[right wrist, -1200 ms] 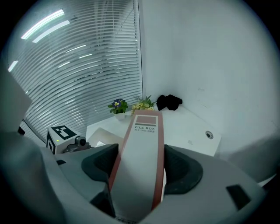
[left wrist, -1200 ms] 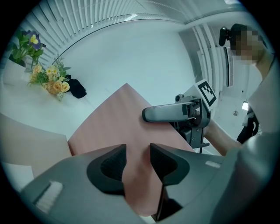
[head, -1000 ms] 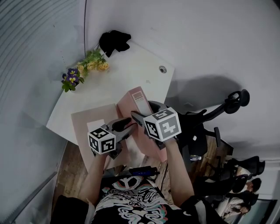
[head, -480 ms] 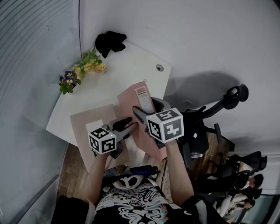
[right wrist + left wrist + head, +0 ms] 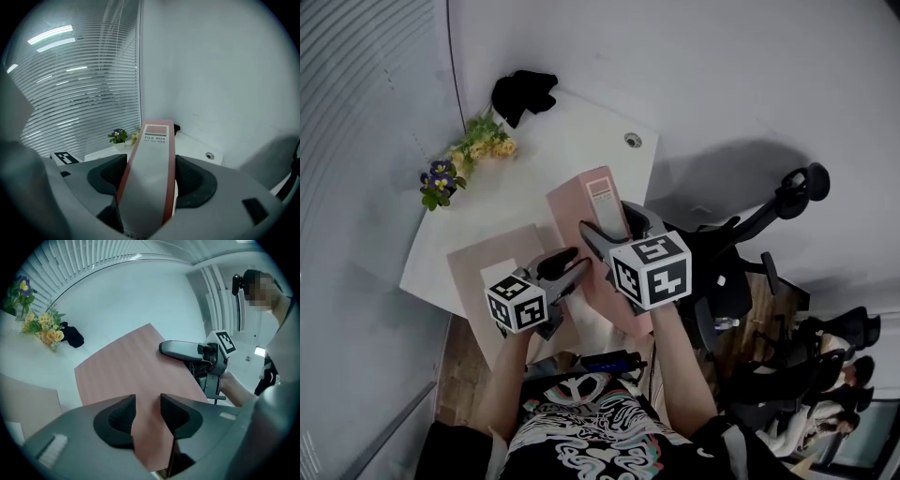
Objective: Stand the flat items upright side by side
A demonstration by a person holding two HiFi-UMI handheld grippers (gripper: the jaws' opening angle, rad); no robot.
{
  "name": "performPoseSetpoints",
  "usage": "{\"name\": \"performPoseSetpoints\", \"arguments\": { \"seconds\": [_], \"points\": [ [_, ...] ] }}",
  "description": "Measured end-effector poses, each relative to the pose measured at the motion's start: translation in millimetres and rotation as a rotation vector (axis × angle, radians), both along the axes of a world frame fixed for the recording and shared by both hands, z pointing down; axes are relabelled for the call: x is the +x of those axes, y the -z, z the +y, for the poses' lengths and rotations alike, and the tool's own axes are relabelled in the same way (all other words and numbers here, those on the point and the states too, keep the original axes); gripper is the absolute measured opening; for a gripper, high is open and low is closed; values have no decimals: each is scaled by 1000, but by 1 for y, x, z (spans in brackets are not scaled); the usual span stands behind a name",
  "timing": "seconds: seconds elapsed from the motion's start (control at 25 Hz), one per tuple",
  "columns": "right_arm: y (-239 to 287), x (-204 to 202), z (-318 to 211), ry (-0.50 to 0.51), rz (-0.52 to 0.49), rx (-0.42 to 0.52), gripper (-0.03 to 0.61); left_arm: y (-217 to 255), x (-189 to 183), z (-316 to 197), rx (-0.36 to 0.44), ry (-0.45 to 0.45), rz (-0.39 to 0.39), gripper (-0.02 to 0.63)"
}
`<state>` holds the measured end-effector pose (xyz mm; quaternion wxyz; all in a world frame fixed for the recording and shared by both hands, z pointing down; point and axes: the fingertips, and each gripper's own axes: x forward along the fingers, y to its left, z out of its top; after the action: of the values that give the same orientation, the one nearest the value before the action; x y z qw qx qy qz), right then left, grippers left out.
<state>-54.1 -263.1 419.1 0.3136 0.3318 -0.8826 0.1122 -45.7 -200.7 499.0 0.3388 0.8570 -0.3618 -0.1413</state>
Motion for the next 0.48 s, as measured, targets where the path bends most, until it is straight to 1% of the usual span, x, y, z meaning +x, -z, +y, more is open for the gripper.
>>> {"name": "performPoseSetpoints", "arguments": {
  "seconds": [0.32, 0.48],
  "points": [
    [7, 3, 1, -27, -36, 46, 318, 2, -1, 0, 15, 11, -11, 151],
    [15, 5, 1, -44, -68, 86, 318, 5, -1, 0, 22, 22, -15, 150]
  ]
}}
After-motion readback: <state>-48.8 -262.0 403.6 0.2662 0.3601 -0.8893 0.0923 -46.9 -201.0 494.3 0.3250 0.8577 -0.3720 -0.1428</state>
